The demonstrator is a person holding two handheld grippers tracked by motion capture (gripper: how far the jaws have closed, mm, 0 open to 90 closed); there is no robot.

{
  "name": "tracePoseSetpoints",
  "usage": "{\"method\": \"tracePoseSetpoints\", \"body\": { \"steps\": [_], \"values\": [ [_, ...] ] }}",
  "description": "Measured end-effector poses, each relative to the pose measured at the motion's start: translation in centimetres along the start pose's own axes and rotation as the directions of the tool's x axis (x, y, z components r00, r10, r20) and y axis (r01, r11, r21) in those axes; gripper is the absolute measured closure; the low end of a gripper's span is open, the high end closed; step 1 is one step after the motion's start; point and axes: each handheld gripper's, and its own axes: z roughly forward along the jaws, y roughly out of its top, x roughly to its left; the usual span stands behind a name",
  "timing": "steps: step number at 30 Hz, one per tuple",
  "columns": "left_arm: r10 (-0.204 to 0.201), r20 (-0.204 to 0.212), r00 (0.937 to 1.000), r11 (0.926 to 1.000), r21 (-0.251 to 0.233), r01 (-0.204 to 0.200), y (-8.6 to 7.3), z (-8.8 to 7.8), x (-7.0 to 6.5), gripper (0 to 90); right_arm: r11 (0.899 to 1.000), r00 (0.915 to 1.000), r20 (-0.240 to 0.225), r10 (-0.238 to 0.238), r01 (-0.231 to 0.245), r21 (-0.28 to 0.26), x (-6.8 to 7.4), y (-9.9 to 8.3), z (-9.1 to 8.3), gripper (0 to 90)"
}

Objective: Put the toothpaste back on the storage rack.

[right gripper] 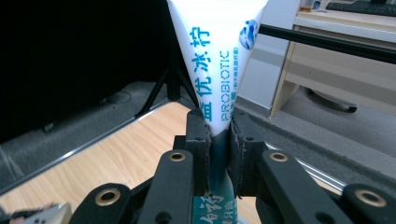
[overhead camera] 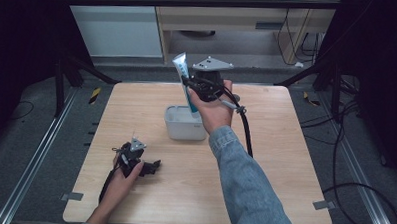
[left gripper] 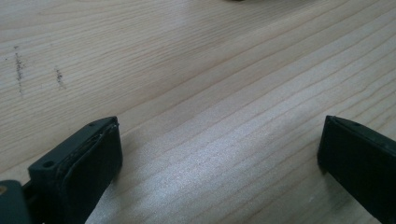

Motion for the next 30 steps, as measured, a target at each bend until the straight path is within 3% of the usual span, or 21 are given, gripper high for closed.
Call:
{"method": "tracePoseSetpoints", "body": {
  "steps": [7,21,30],
  "values": [
    [0.000,0.001,1.0000,1.0000,0.001,0.000,0.0,0.0,0.0,0.0,0.999,0.9993,0.011,0.035,-0.034,-0.028,-1.1,0.0,0.6,79.6],
    [-0.001,0.001,1.0000,1.0000,0.001,0.001,0.1,0.1,0.0,0.0,0.998,0.9962,0.071,0.051,-0.048,-0.043,-1.8,-0.7,3.7,79.6],
    [-0.001,0.001,1.0000,1.0000,0.001,0.001,0.1,0.1,0.0,0.0,0.996,0.9935,0.100,0.054,-0.047,-0.074,-1.1,-2.4,5.7,79.5]
  ]
}}
